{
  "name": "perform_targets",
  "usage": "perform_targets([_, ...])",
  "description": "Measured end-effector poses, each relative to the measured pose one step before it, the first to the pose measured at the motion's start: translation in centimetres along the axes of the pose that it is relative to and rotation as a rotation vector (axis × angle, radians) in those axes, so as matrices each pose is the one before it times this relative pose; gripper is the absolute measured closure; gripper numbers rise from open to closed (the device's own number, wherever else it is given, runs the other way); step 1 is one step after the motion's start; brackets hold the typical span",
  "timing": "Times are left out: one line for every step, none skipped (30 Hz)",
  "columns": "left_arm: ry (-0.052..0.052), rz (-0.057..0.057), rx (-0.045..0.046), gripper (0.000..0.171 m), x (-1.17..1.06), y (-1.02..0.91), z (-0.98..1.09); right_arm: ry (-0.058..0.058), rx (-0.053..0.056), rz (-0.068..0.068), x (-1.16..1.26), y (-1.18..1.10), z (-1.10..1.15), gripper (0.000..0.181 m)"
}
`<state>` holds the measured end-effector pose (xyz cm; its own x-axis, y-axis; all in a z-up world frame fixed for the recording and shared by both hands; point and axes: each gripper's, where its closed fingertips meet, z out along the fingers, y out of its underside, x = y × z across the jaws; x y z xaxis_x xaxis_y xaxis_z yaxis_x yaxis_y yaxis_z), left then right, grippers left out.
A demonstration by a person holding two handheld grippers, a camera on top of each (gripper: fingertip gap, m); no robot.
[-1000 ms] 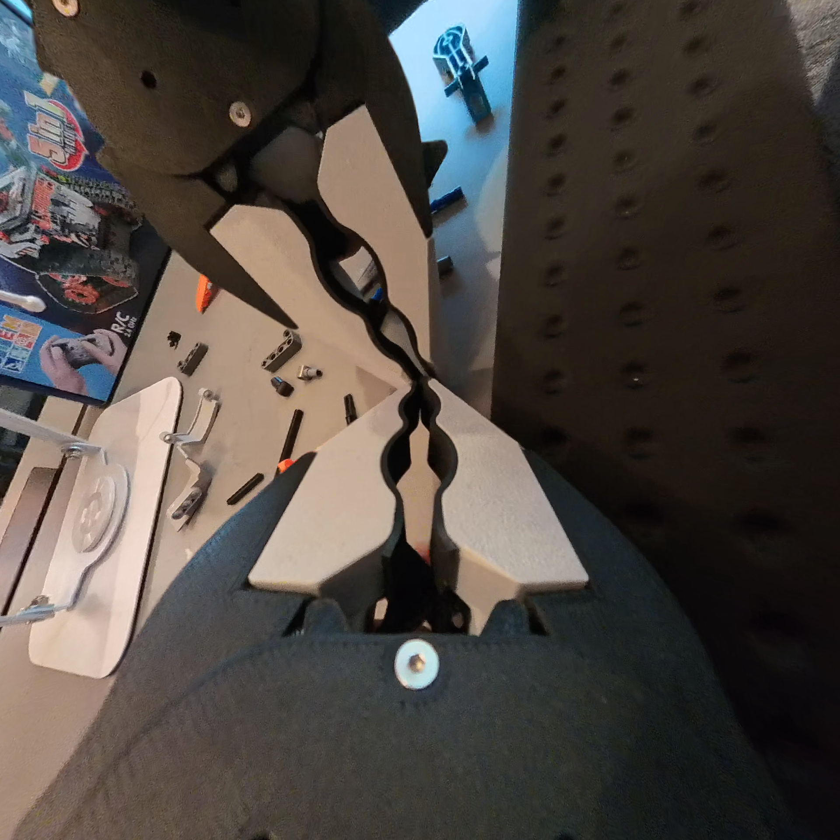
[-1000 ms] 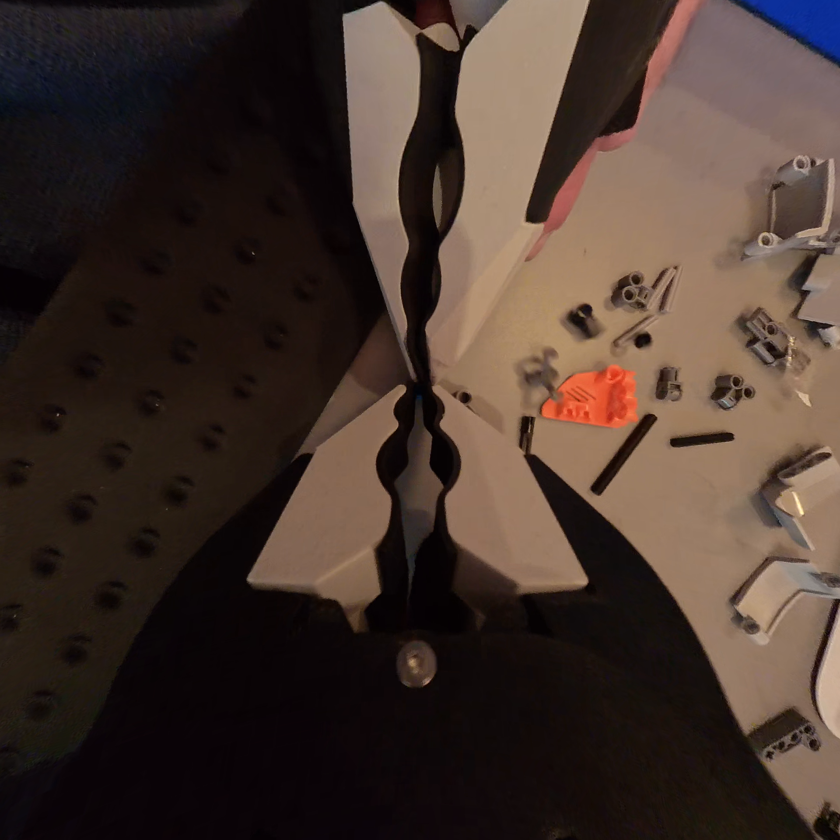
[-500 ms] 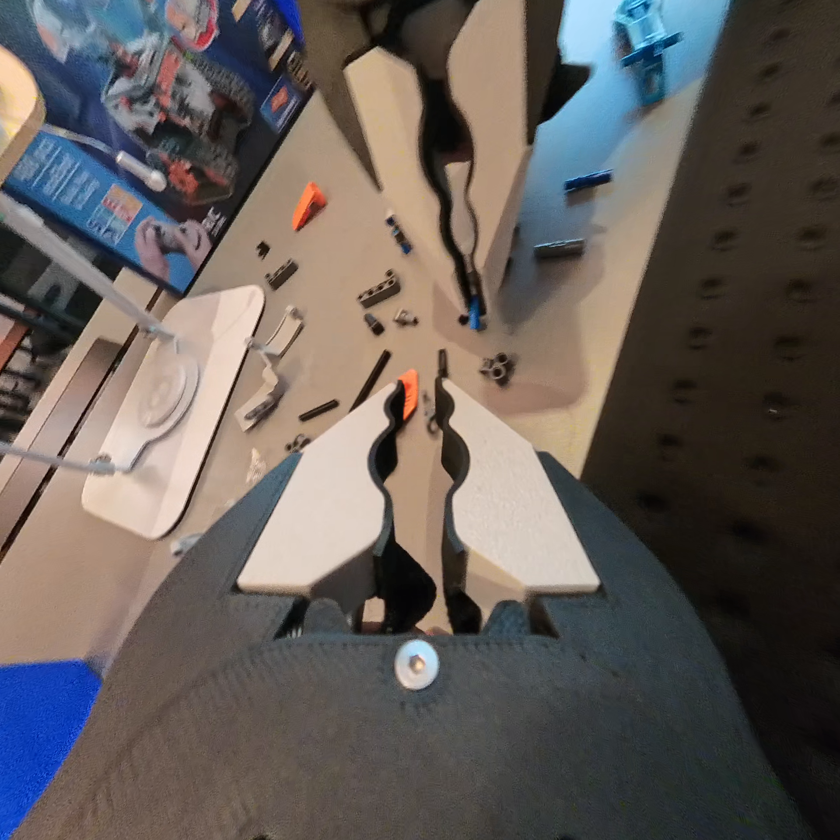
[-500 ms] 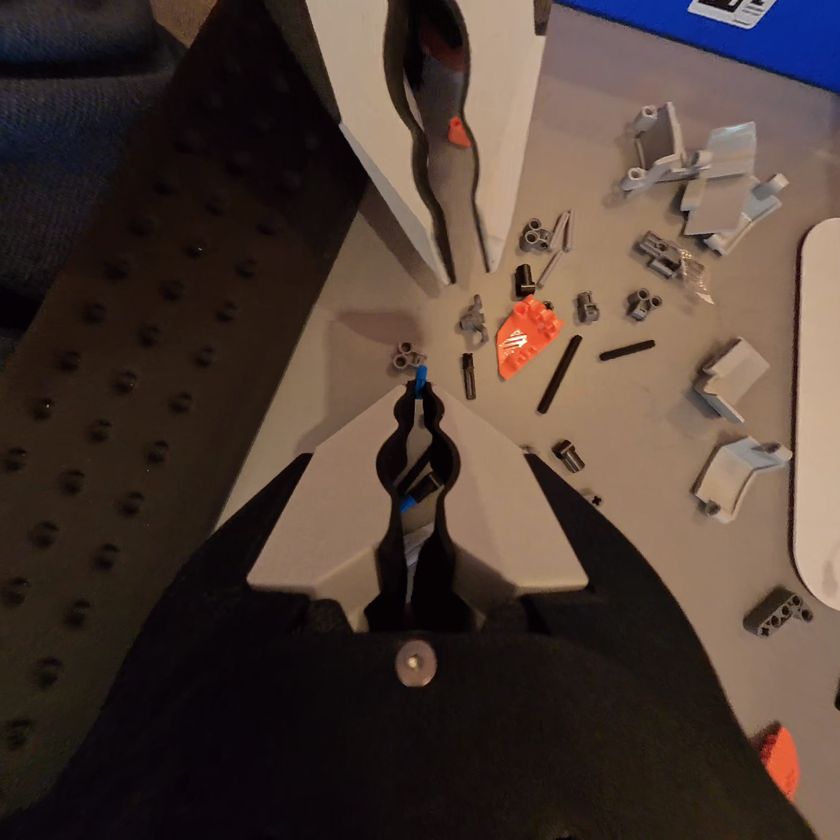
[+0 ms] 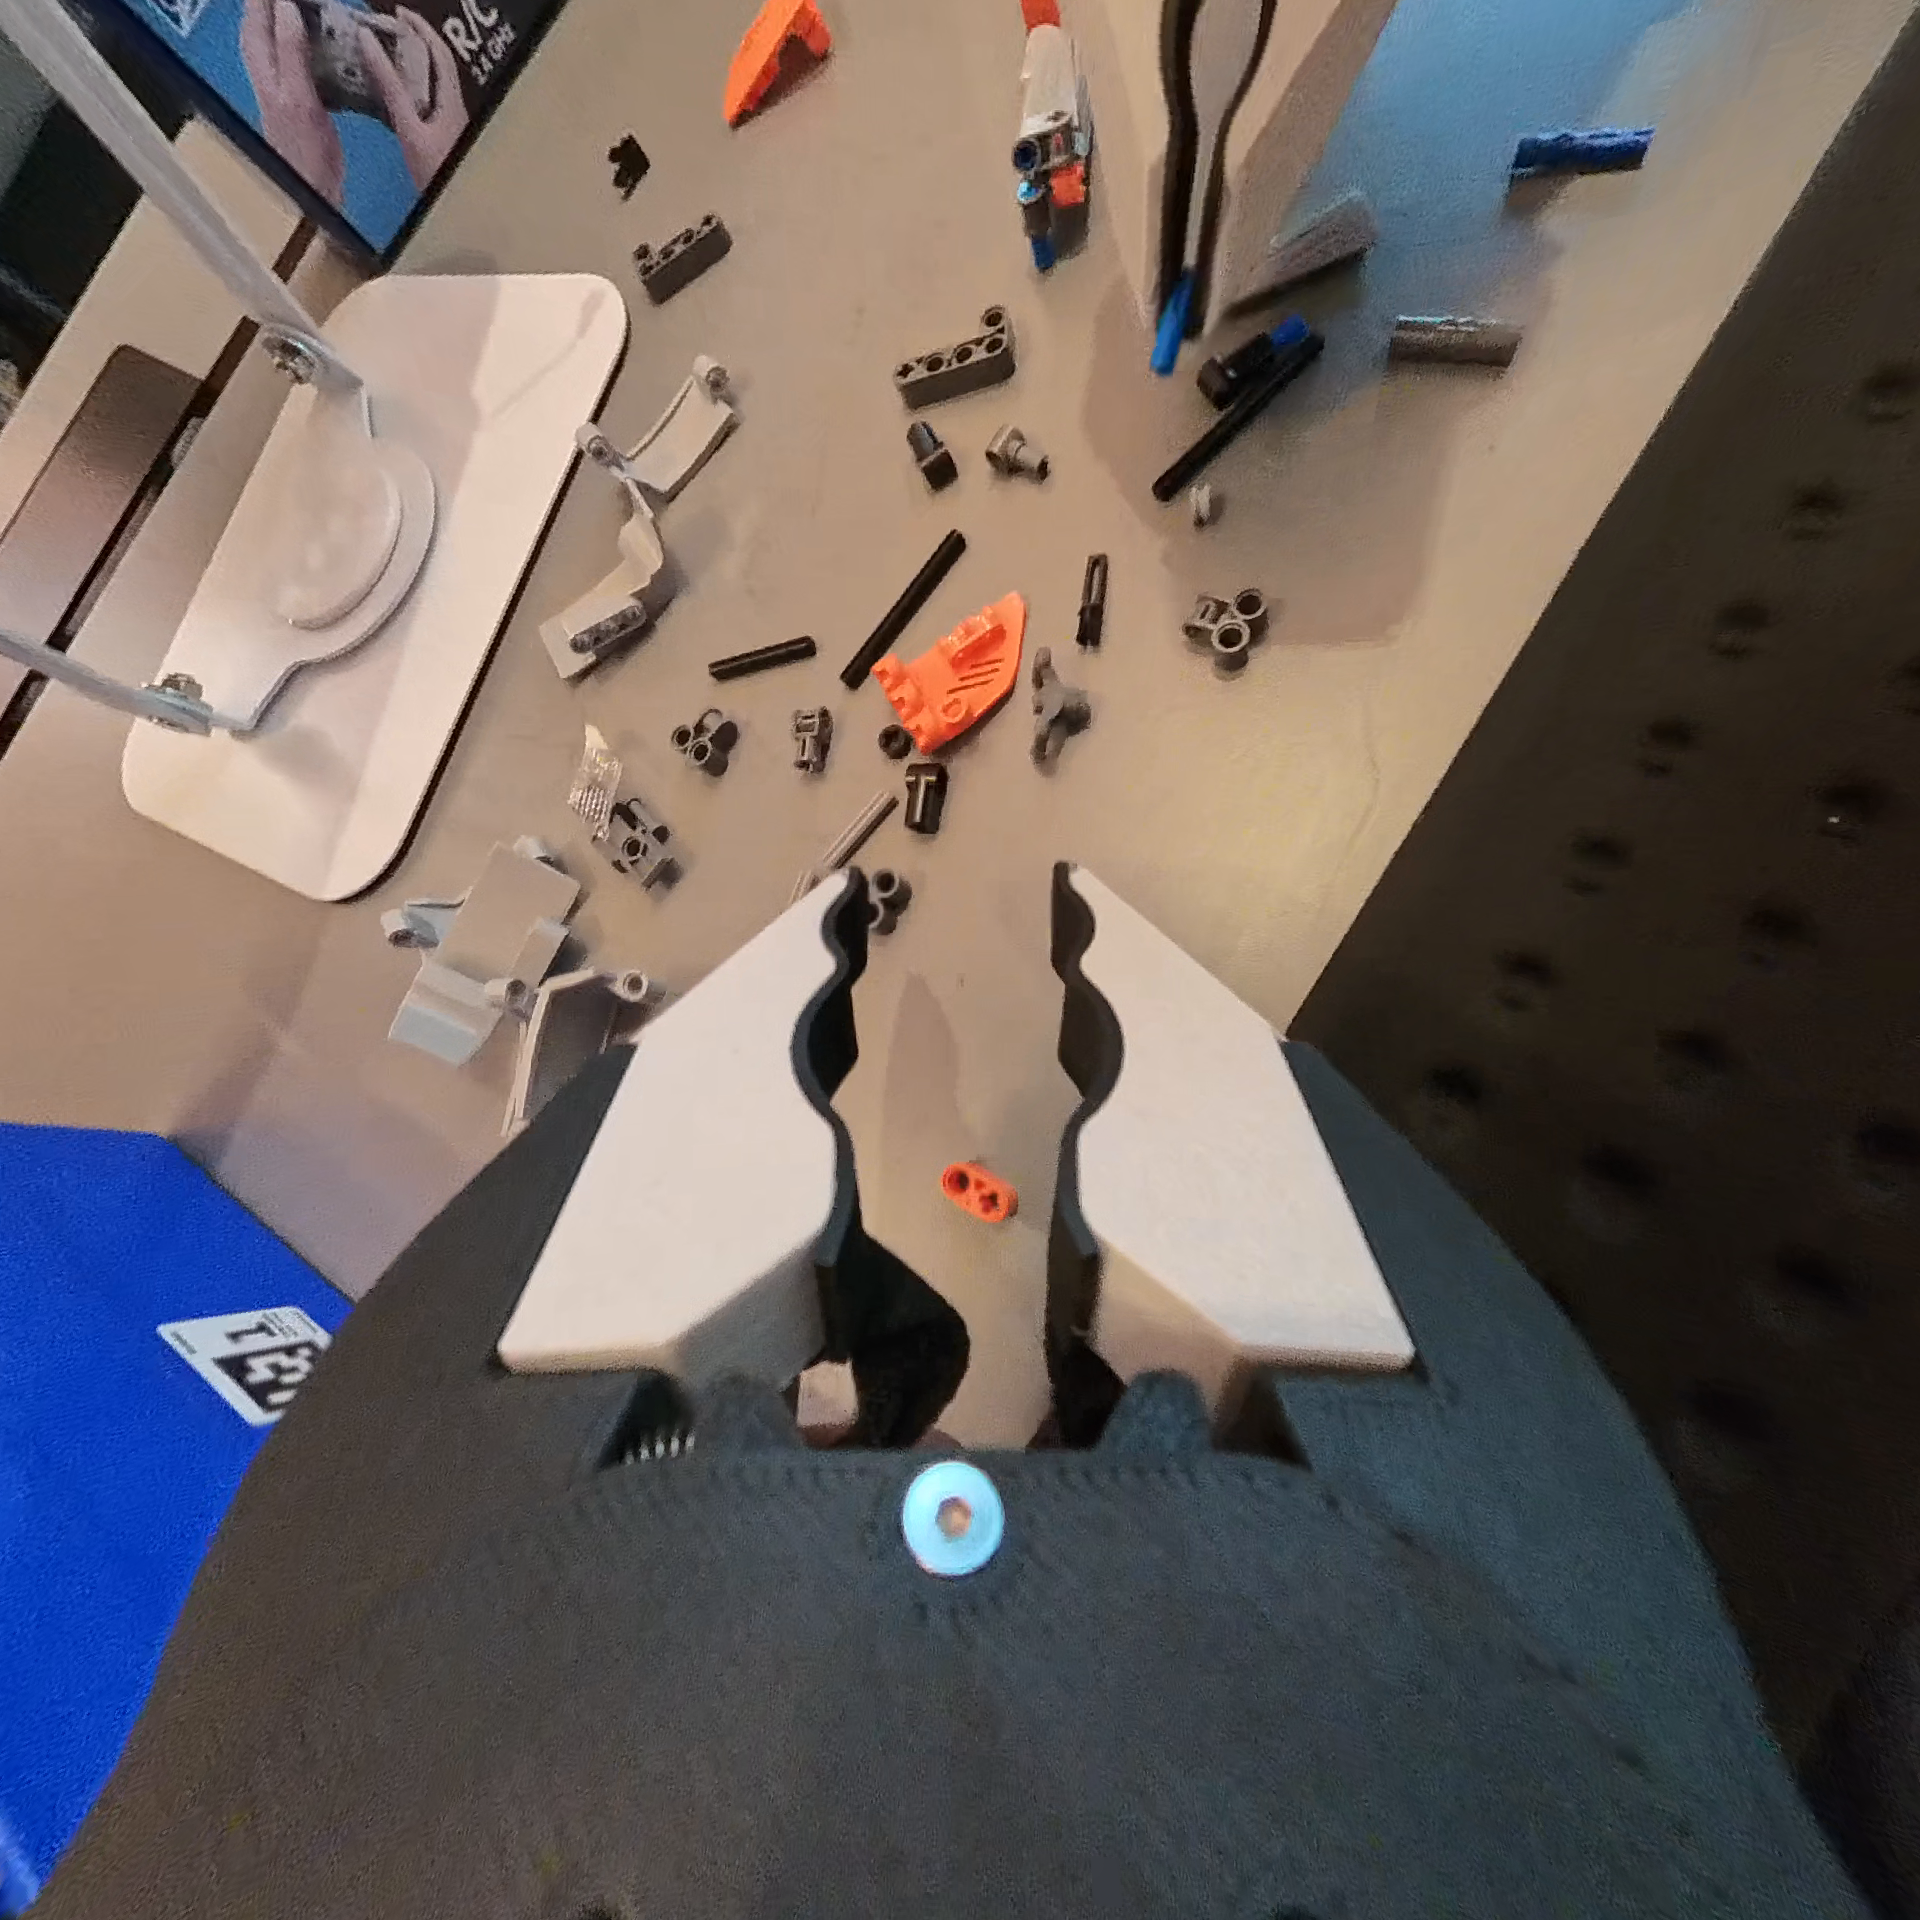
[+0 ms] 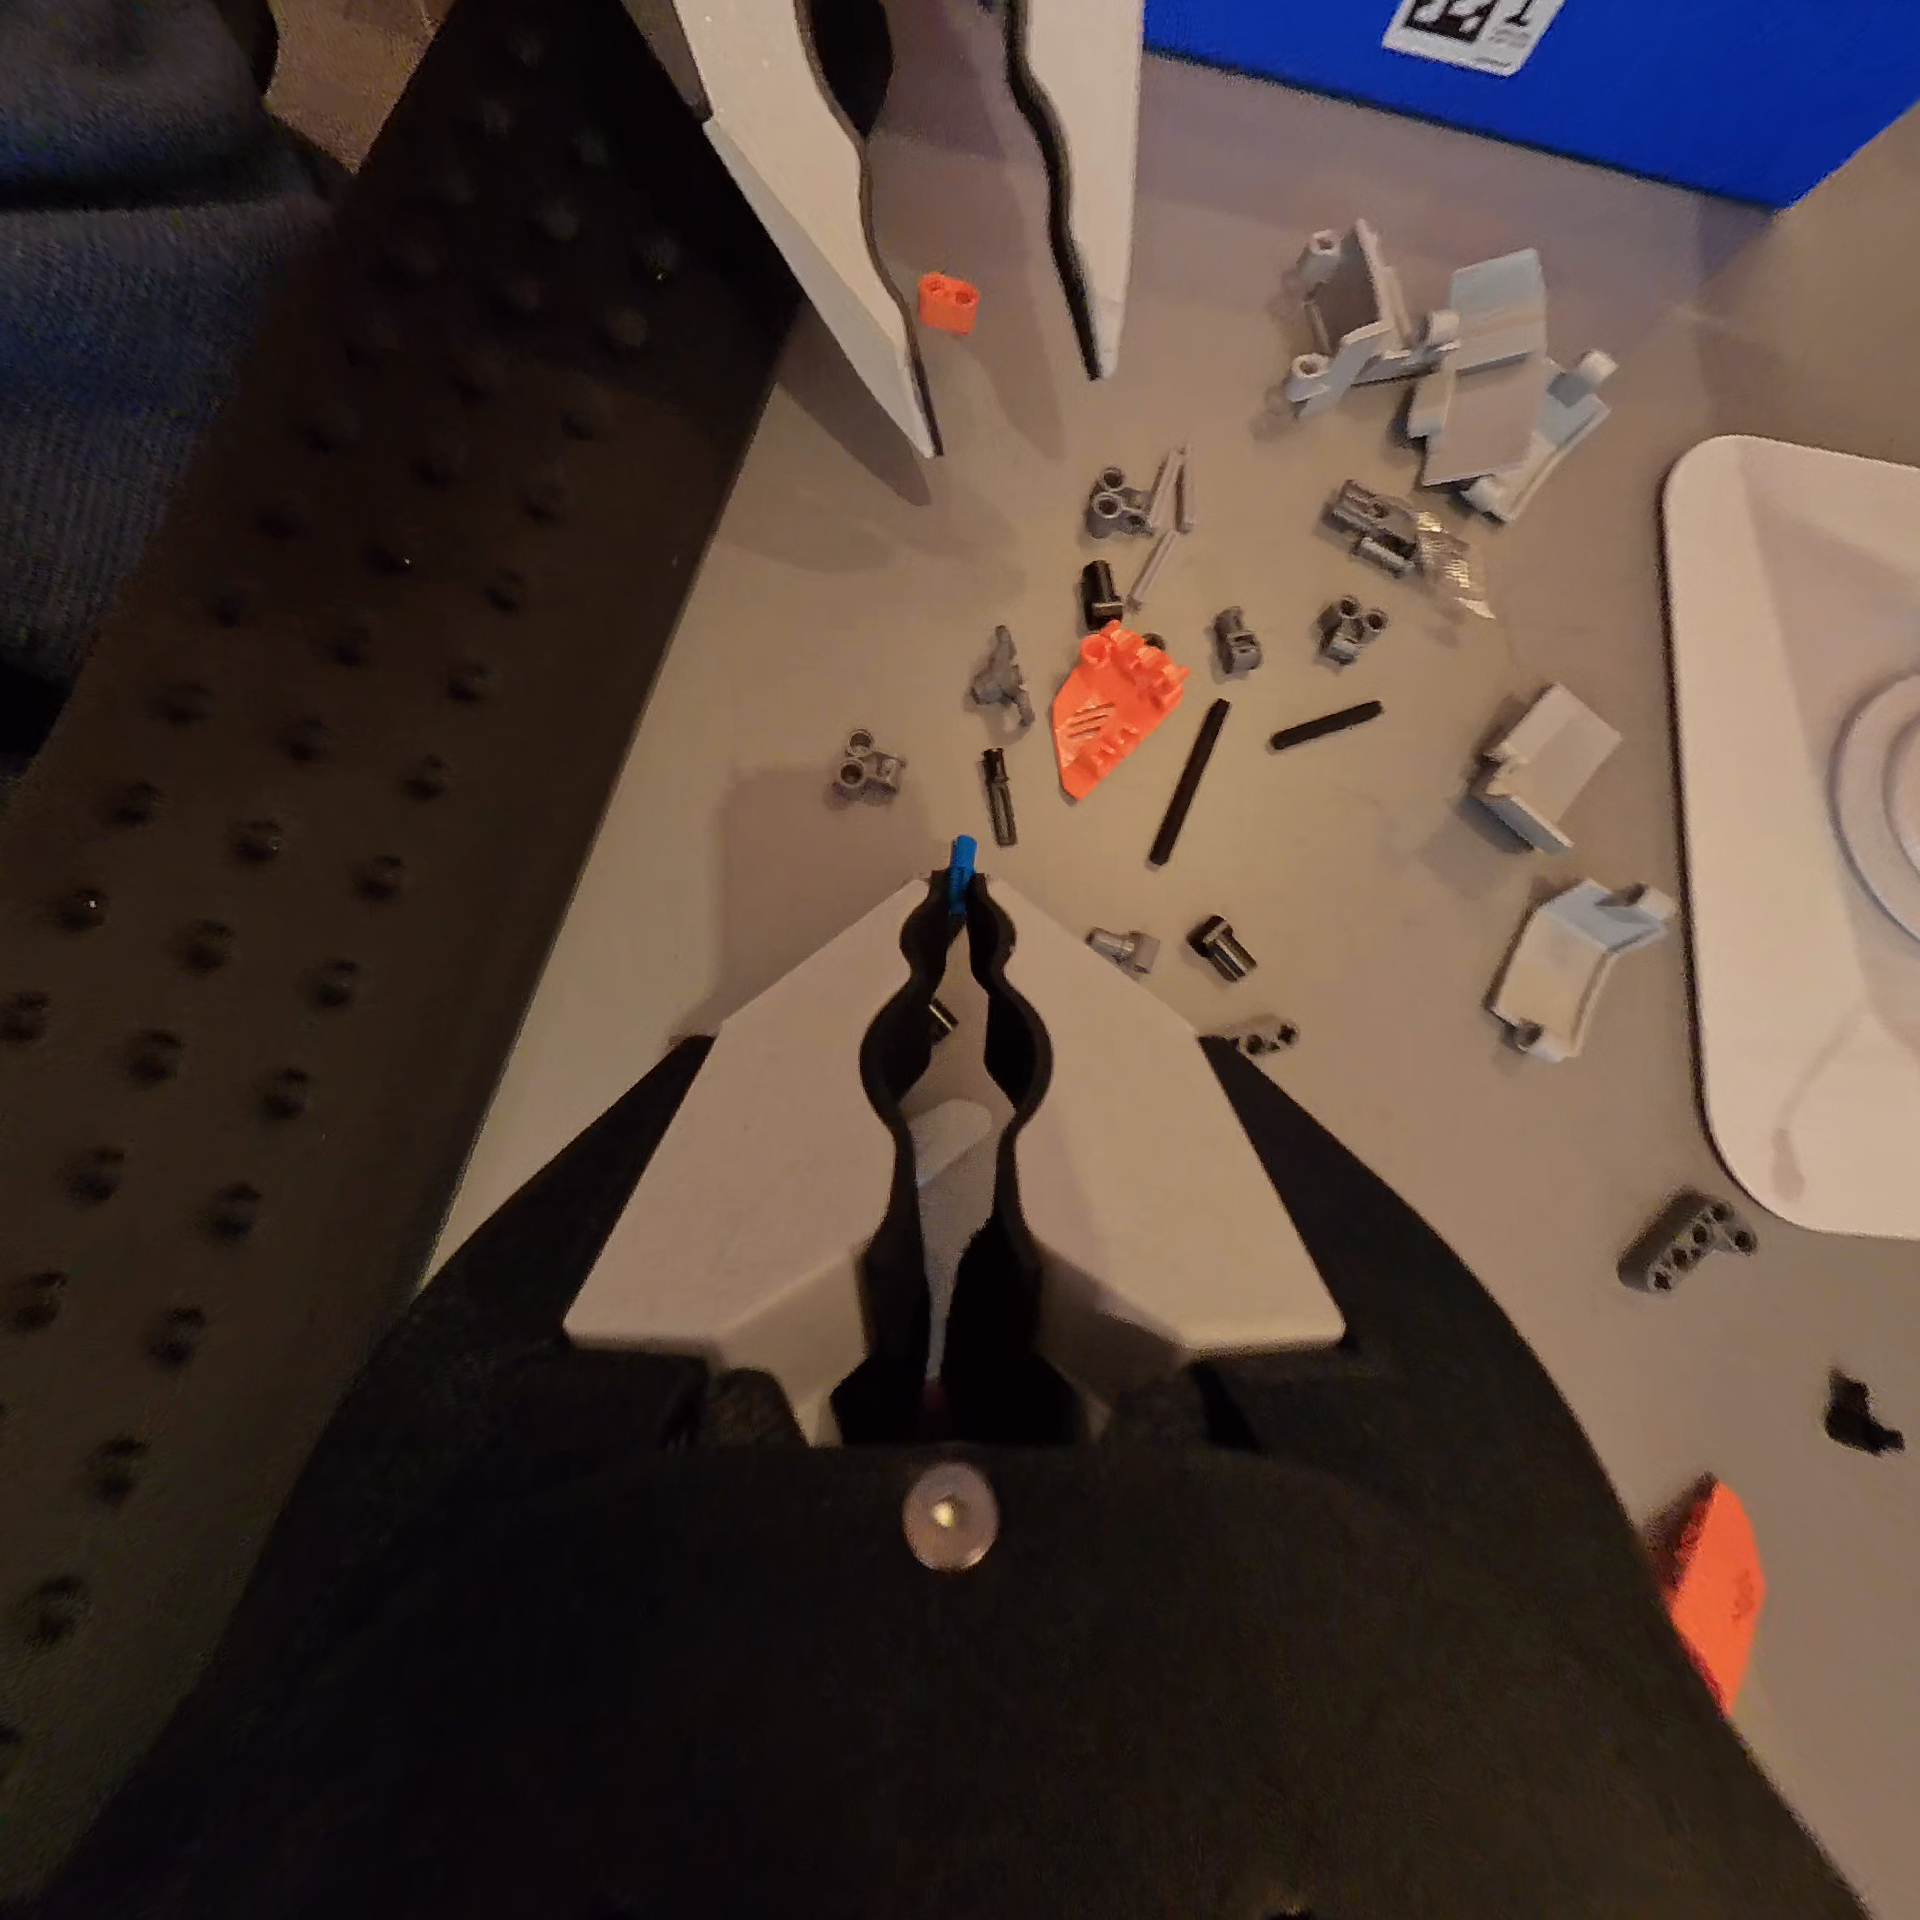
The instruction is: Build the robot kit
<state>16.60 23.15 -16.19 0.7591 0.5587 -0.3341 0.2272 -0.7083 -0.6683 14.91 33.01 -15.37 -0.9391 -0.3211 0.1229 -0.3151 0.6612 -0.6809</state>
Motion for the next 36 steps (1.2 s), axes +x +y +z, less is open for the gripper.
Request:
perform_targets([-0.0027,-0.0046,0.0062,0.137,-0.032,-0.025,-0.262,0.014,0.0117,0.0076,0.271,-0.035,-0.504,0.18])
perform_targets([-0.0086,-0.0063,-0.00289,0.137,-0.204,0.088,-0.308,0.0155,0.0133,0.0096,0.319,-0.047,-0.533,0.18])
perform_targets([-0.0061,-0.0086,-0.00313,0.135,-0.208,0.091,-0.403,0.0134,0.0122,0.01,0.317,-0.027,-0.506,0.18])
perform_targets([0.0032,-0.014,-0.00122,0.133,-0.093,-0.003,-0.523,0.0102,0.0104,0.007,0.252,-0.011,-0.413,0.18])
perform_targets([-0.0025,-0.0115,0.00193,0.135,-0.174,-0.112,-0.671,0.0068,0.01,0.0061,0.191,-0.022,-0.277,0.18])
perform_targets([0.0007,0.0026,-0.01791,0.136,-0.092,0.161,-0.649,-0.0001,0.0089,0.0058,0.065,-0.014,-0.125,0.18])
perform_targets([0.0065,0.0105,-0.05252,0.137,0.042,0.709,-0.505,-0.0039,0.002,0.003,-0.025,0.068,0.052,0.18])
perform_targets([0.0017,0.0187,-0.06666,0.138,0.009,1.009,-0.328,-0.0058,-0.0054,-0.0024,-0.127,0.165,0.181,0.18])
perform_targets([-0.0101,0.0184,-0.05086,0.14,-0.114,0.845,-0.172,-0.0062,-0.0075,-0.0034,-0.147,0.161,0.257,0.18])
perform_targets([0.0246,-0.0049,-0.05161,0.14,0.347,0.89,-0.017,-0.0059,-0.0077,-0.0041,-0.157,0.134,0.282,0.18])
perform_targets([0.0259,-0.0053,-0.03744,0.141,0.4,0.675,0.157,-0.0054,-0.0065,-0.0051,-0.172,0.082,0.232,0.18])
perform_targets([-0.0013,-0.0018,-0.02169,0.142,0.039,0.392,0.246,-0.0041,-0.0024,-0.0039,-0.136,0.013,0.174,0.18])
perform_targets([0.0148,-0.0082,-0.03317,0.144,0.311,0.522,0.313,-0.0036,0.001,-0.0015,-0.124,-0.045,0.097,0.18])
perform_targets([0.0173,-0.0044,-0.02075,0.143,0.42,0.241,0.334,-0.0033,0.0013,-0.0011,-0.124,-0.058,0.064,0.18])
perform_targets([-0.0044,-0.0172,-0.00198,0.144,0.03,-0.133,0.275,-0.0016,-0.0002,-0.0025,-0.106,-0.019,0.062,0.18])
perform_targets([-0.0123,-0.026,-0.00454,0.146,-0.163,-0.112,0.228,-0.0006,0.0004,-0.0025,-0.078,-0.039,0.065,0.18])
perform_targets([-0.0023,-0.0147,-0.01011,0.147,0.011,0.057,0.204,-0.0035,0.0014,-0.0013,-0.117,-0.049,0.07,0.18])
perform_targets([-0.0036,-0.0147,-0.01505,0.146,-0.013,0.156,0.234,-0.0031,-0.0001,-0.0023,-0.105,-0.022,0.067,0.18])
perform_targets([-0.0164,-0.014,-0.01199,0.149,-0.214,0.125,0.219,-0.0011,-0.001,-0.0022,-0.057,-0.002,0.072,0.18])
perform_targets([-0.0036,-0.0124,-0.00688,0.155,0.002,0.07,0.177,-0.0016,0.0002,-0.0009,-0.047,-0.019,0.042,0.18])
perform_targets([-0.0026,-0.0132,0.00228,0.156,0.022,-0.081,0.059,-0.0037,0.0014,-0.0011,-0.086,-0.032,0.059,0.18])
perform_targets([-0.0084,-0.0062,-0.00129,0.158,-0.032,-0.029,0.044,-0.0017,0.0001,-0.0024,-0.073,-0.007,0.039,0.18])
perform_targets([-0.0067,0.0014,-0.00125,0.161,0.032,-0.032,0.029,-0.0007,0.0003,-0.002,-0.057,-0.024,0.04,0.18])
perform_targets([-0.0072,0.0027,0.00167,0.161,0.013,-0.064,0.034,-0.0014,0.0008,-0.0013,-0.065,-0.029,0.029,0.18])
perform_targets([-0.0048,-0.0029,0.00823,0.162,0.017,-0.174,0.085,-0.002,0.0004,-0.0024,-0.086,-0.022,0.036,0.18])
perform_targets([-0.0034,0.005,0.00721,0.163,0.045,-0.15,0.054,-0.0007,0.0005,-0.0032,-0.075,-0.049,0.032,0.181])
perform_targets([-0.0067,0.0171,-0.00014,0.163,0.007,-0.035,-0.013,0.0009,0.0021,-0.0033,-0.063,-0.076,0.031,0.181])
perform_targets([-0.0042,0.0191,0.00983,0.164,0.072,-0.184,0.031,0.0,0.002,-0.0018,-0.053,-0.079,0.026,0.18])
perform_targets([0.0039,0.0198,0.01935,0.164,0.233,-0.337,0.072,0.0009,0.0022,-0.0026,-0.052,-0.096,0.024,0.18])
perform_targets([0.0025,0.0252,0.01424,0.164,0.288,-0.326,0.034,0.0015,0.0017,-0.0025,-0.055,-0.1,0.001,0.18])
perform_targets([0.0113,0.0176,0.01173,0.165,0.387,-0.418,0.024,-0.0012,0.0008,-0.0011,-0.091,-0.084,0.008,0.18])
perform_targets([0.0154,0.0271,0.03278,0.165,0.508,-0.836,-0.034,-0.0045,0.0026,-0.0005,-0.159,-0.092,0.014,0.18])
perform_targets([0.0169,0.0178,0.03359,0.165,0.525,-0.968,0.055,-0.0034,0.003,-0.0003,-0.139,-0.073,0.036,0.18])
perform_targets([0.0032,0.0165,0.02458,0.165,0.336,-0.908,0.205,-0.0005,0.0015,0.0005,-0.102,-0.036,0.068,0.18])
perform_targets([-0.0064,0.0292,0.03331,0.165,0.195,-1.04,0.218,-0.0014,0.0021,-0.0007,-0.122,-0.026,0.08,0.18])
perform_targets([-0.0064,0.0208,0.04873,0.165,0.114,-1.182,0.18,0.0009,0.0026,-0.002,-0.09,-0.015,0.062,0.18])
